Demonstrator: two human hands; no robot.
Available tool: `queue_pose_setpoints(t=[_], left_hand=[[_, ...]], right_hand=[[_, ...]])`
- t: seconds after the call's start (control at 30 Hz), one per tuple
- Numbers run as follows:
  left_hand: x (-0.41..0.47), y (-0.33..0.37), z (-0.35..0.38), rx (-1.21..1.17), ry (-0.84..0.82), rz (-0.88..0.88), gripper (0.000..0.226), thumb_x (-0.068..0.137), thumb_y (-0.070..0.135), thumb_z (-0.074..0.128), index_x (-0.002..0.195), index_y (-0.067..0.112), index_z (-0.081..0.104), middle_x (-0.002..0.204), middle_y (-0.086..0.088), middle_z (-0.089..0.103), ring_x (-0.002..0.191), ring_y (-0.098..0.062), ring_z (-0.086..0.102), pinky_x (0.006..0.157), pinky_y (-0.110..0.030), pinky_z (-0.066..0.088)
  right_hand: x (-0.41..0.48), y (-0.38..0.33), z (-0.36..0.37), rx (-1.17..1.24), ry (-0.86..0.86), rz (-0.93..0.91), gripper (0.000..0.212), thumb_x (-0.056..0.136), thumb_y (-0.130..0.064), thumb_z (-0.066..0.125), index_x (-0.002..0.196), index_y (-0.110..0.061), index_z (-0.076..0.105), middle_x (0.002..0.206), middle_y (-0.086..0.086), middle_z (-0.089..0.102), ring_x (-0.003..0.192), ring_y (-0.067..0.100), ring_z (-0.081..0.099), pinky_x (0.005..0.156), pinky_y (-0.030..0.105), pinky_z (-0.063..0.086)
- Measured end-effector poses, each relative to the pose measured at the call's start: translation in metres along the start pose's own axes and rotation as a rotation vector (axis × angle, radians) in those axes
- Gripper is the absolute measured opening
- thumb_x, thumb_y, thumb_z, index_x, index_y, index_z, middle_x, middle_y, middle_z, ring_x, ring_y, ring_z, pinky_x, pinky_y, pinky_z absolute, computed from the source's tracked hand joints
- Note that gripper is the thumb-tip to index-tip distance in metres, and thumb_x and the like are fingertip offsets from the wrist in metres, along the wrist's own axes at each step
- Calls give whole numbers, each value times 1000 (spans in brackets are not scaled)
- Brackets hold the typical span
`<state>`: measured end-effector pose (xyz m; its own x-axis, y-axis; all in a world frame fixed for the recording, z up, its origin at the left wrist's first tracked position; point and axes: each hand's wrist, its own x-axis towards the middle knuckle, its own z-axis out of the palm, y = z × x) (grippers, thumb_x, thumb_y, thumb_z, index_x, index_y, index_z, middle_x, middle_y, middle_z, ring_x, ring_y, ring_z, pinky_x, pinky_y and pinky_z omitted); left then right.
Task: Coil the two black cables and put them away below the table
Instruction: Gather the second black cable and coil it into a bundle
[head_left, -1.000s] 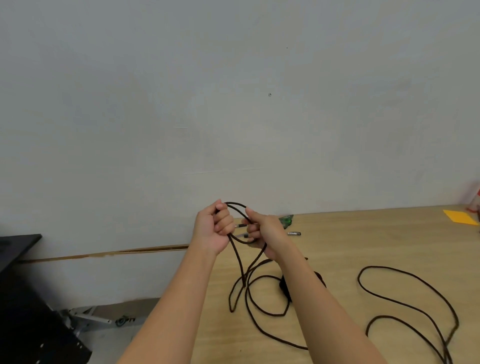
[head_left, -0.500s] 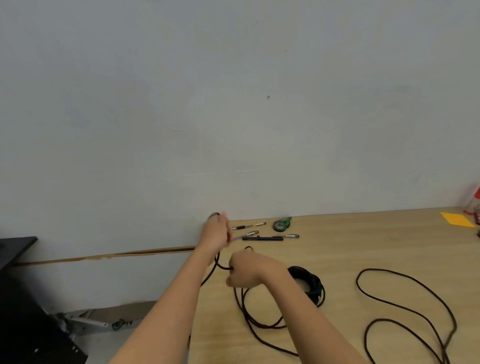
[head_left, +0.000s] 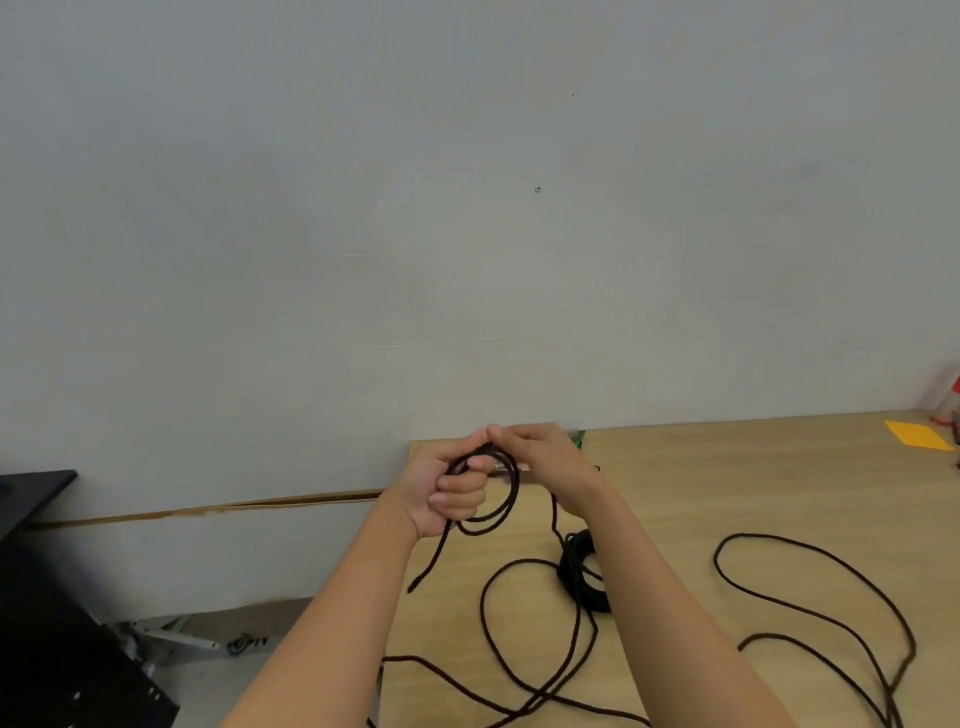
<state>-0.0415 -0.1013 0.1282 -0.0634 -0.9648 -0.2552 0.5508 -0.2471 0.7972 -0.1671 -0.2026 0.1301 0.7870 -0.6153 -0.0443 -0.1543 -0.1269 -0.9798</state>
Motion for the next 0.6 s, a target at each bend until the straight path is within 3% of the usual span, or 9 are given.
queue_pose_setpoints(t=[0.07,0.13,0.2,0.27,0.3,0.37,0.43,0.6], left_hand=[[2,2,2,-85,5,52,40,81,38,47,47,16,50,27,8,26,19,-1,24,25,-11,12],[3,5,2,-177,55,126,35,78,31,53,47,15,49,27,7,26,19,-2,23,24,-12,11],[5,9,0,-220,161,197,38,84,25,49,48,14,47,28,7,24,19,-3,22,24,-14,11],[8,11,0,-225,235,247,41,93,22,43,52,13,45,28,7,23,20,-3,20,23,-14,11],[10,11,0,-230,248,266,41,95,22,41,54,13,44,29,7,23,20,-3,20,23,-14,11],[13,10,3,-260,250,294,42,96,22,40,55,13,45,29,7,23,20,-3,20,23,-13,11],[15,10,7,-284,245,317,43,97,23,40,56,13,45,30,7,24,20,-3,20,24,-12,11],[18,10,9,-216,296,334,38,98,27,41,64,12,42,30,7,24,21,-3,20,23,-14,13]], right_hand=[[0,0,1,149,-112,108,61,88,-57,50,104,-2,70,100,17,71,93,30,67,78,40,55],[-1,-2,-1,273,-138,134,67,82,-58,53,106,3,67,87,19,67,77,30,67,71,38,57],[0,-4,-8,347,-139,107,44,85,-36,63,101,5,61,67,8,53,56,17,54,61,31,54],[1,-9,-12,311,-155,97,14,89,-10,62,96,3,58,64,5,48,54,14,50,62,31,52],[3,-11,-12,272,-150,118,6,90,-5,58,93,0,58,69,7,52,58,18,56,67,35,54],[4,-14,-9,243,-119,181,8,91,-9,52,91,-4,59,85,12,61,76,25,65,79,43,56],[4,-15,-7,302,-125,192,13,93,-13,48,94,-7,59,90,12,64,84,27,64,79,42,56],[2,-17,-9,468,-156,55,11,91,-4,50,99,-2,58,77,11,61,70,22,64,71,35,56]])
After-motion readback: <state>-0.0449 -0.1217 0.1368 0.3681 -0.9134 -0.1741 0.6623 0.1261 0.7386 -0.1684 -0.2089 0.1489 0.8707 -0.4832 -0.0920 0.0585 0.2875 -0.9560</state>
